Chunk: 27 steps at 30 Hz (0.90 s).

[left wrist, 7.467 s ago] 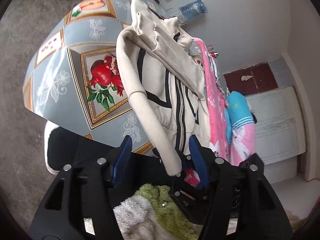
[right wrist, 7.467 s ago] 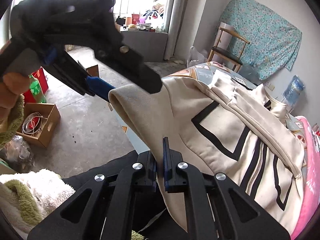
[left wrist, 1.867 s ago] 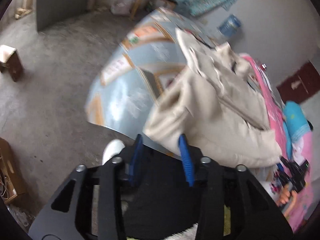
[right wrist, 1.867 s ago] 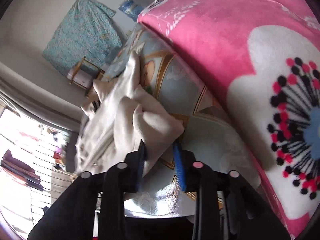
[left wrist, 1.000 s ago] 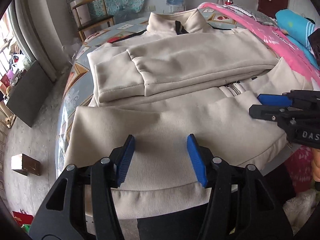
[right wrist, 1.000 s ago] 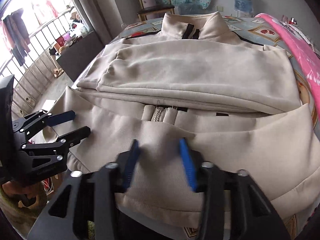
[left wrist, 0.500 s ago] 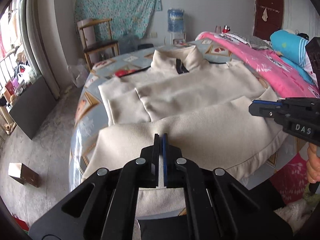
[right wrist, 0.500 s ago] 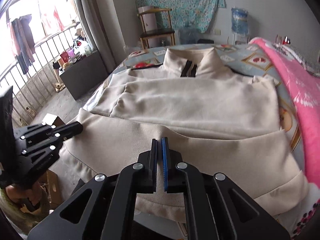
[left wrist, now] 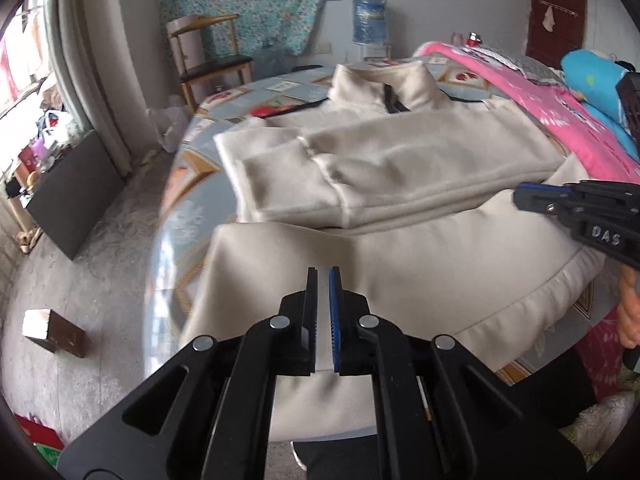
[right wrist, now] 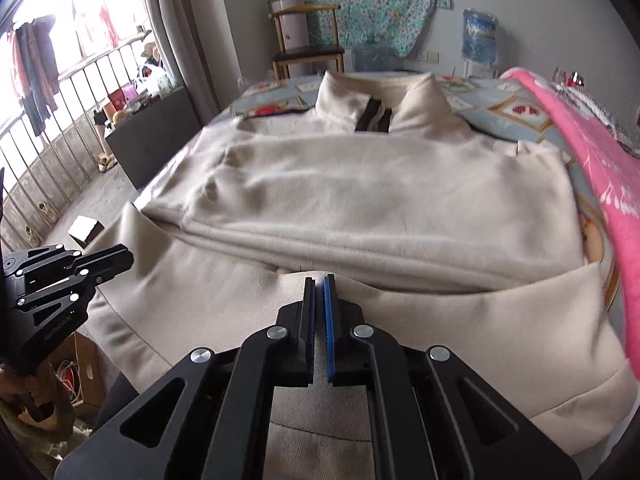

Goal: Fold large clothes

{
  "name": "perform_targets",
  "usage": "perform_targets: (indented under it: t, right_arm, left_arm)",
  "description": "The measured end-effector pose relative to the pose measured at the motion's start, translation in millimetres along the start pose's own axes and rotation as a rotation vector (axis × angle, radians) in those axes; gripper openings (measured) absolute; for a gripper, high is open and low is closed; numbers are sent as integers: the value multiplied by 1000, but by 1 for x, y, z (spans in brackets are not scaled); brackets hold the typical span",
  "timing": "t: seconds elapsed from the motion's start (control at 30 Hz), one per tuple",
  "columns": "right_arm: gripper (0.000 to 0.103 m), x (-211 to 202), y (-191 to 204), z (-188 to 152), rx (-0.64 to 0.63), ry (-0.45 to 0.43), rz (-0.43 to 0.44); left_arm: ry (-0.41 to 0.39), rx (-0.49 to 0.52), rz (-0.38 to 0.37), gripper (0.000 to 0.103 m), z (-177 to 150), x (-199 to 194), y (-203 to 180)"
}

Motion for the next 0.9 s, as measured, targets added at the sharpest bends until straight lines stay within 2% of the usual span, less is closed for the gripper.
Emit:
perform_targets:
  t: [0.13,0.2,0.27,0.43,0.47,0.5,0.57,0.67,0.73,0.8,0.87,0.9]
  right_arm:
    - [2,17,-4,1,-7,19,-14]
    - [2,29,-9,-5,7,51,-16]
    - [2,29,-11,-6,33,60,3]
    - [5,11,-24,-7,127,68,100]
    - [11,7,-27,-8,142,72,117]
    - [26,3,-31,-10,157,77,137]
    - [42,-6,-36,-13,172,75,157]
    - [44,-9,-31,-17,182,106,220]
    - [44,-3,-23,-20,171,135,234]
    - [44,8,-12,-22,130,168,196]
    - [44,21,-5,-25,87,197,136]
    - [43,24,-2,-23,58,183,98]
  left_arm:
    - [5,-54,-25,9,3,-4,14]
    - [10,-45,-26,22,4,-3,13]
    - [23,-36,-11,29,5,1,12]
    - [20,-43,46,41,11,5,20]
    - [19,-51,68,46,13,7,26]
    - [27,-59,81,50,15,10,32]
    - [64,-74,86,53,13,21,41]
    - [85,-118,56,53,11,33,54]
    - [82,-150,31,52,10,37,60]
    - [66,-181,-6,29,11,36,63]
    - [55,-198,-21,17,12,33,64]
    - [45,-200,-21,10,12,30,64]
Point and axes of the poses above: each gripper's, at about its wrist camera, not at the fingertips, and x roughly the way its jaws point, y to its left, z to its top, the point moved 7 cm from there along x, roughly the way its jaws point, and after that the axes turned 1 degree about -z, right-handed, at the moved point
